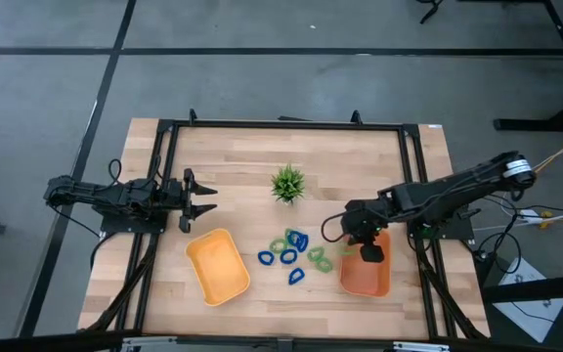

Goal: Sort spring keychains
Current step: Put the green spring keychain into the orange bin

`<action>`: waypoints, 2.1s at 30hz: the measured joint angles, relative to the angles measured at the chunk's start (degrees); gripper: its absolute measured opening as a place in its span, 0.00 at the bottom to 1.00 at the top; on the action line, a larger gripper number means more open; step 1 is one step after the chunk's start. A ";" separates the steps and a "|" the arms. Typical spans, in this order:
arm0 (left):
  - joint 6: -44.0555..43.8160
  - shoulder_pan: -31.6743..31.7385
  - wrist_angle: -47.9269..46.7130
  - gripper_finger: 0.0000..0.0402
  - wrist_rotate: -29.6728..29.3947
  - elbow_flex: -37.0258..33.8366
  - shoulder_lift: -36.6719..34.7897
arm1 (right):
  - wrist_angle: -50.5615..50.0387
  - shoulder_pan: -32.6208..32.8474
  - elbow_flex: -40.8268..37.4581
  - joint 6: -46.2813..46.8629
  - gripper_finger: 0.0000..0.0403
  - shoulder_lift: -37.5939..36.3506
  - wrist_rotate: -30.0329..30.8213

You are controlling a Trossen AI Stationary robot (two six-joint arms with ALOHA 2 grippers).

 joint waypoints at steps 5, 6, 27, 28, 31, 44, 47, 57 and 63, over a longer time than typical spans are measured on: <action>0.00 0.00 0.00 0.49 0.00 0.00 0.00 | -0.60 0.00 -1.12 0.93 0.00 -1.73 0.06; 0.00 0.01 0.00 0.49 0.00 0.00 0.00 | -0.57 0.00 -1.14 0.93 0.00 -1.94 0.06; 0.00 0.00 0.00 0.49 0.00 0.00 0.02 | -0.46 2.42 -2.74 6.66 0.00 -3.11 1.99; 0.00 0.00 0.01 0.49 0.00 0.00 0.02 | -0.62 2.62 -2.74 7.16 0.00 -3.11 2.27; 0.00 0.00 0.01 0.49 0.00 0.00 0.01 | -0.82 3.06 -2.74 8.42 0.00 -3.11 2.86; 0.00 0.00 0.01 0.49 0.00 0.00 0.00 | -1.20 4.15 -4.84 12.77 0.00 -4.99 4.69; 0.00 0.00 0.02 0.49 0.00 0.00 0.00 | -1.19 4.17 -4.84 12.82 0.00 -4.99 5.16; 0.00 0.02 0.01 0.49 0.00 0.00 0.00 | -1.23 5.37 -4.84 12.47 0.02 -4.95 10.35; 0.00 0.02 0.00 0.49 0.00 0.00 0.00 | -1.22 5.40 -4.84 12.47 0.09 -4.69 11.32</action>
